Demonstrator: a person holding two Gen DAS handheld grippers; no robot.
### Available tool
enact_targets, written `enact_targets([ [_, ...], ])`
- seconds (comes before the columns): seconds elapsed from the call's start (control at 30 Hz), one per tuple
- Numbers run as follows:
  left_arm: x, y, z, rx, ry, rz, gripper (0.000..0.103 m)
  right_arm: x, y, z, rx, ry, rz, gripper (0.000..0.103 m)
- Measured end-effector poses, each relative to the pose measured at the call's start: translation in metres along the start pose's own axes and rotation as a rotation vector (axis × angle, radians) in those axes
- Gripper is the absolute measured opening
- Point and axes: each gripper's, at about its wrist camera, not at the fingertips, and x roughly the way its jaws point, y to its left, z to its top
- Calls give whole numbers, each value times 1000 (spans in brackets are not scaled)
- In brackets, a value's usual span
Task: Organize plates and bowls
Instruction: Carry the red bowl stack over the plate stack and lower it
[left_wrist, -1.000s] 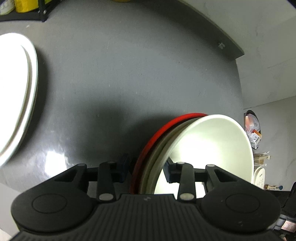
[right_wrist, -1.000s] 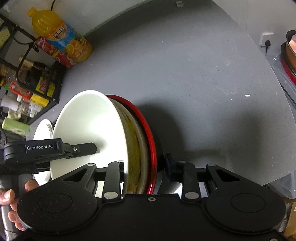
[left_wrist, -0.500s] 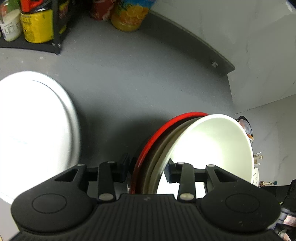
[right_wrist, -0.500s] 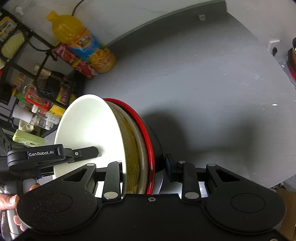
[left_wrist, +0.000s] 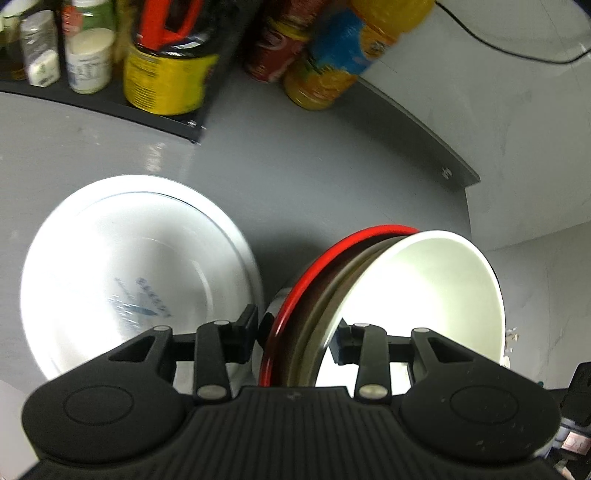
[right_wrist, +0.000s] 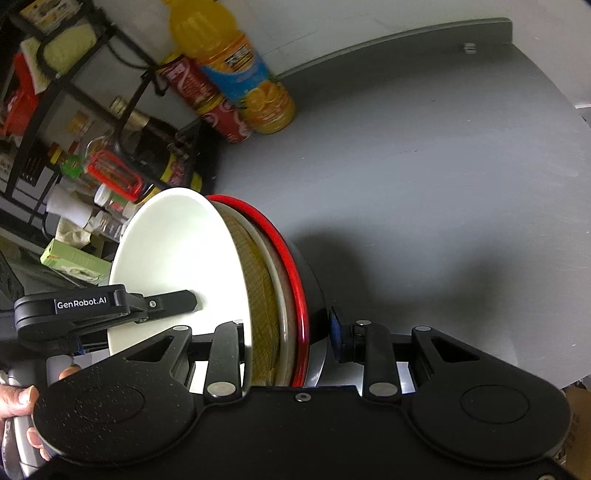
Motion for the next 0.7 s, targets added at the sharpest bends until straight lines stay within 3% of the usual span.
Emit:
enact_targets([
  [0.7, -29, 102, 15, -103, -41, 5, 38, 49, 73, -6, -27, 47, 15, 30],
])
